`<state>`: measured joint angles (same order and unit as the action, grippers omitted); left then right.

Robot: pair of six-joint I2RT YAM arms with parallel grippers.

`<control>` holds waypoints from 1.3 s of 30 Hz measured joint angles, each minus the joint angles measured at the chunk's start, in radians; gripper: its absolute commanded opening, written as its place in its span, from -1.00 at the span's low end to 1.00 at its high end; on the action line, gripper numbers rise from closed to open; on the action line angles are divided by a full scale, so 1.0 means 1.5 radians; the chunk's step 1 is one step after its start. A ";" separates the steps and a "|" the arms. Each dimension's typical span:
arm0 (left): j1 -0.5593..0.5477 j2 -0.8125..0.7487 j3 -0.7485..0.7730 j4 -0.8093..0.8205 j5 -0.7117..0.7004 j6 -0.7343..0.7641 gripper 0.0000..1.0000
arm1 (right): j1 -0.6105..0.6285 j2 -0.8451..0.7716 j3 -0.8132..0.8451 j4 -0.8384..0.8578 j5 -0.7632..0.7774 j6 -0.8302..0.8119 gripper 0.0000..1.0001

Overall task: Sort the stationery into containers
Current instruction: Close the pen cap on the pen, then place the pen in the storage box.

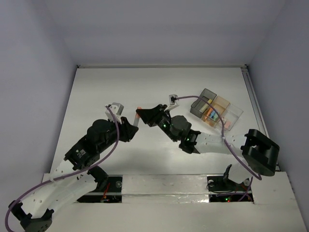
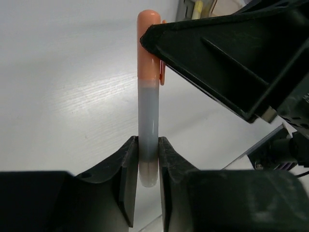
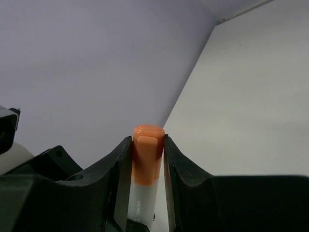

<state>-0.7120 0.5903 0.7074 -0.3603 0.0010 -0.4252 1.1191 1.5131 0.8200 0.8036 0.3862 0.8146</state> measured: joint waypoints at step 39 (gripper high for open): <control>0.022 -0.214 0.006 0.085 -0.129 0.056 0.72 | -0.630 0.024 0.091 -0.447 -0.061 -0.207 -0.83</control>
<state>-0.6785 0.2695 0.7170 -0.2329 -0.1925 -0.3405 0.1738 1.5486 0.9569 0.1333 0.2955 0.5045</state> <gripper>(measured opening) 0.855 0.337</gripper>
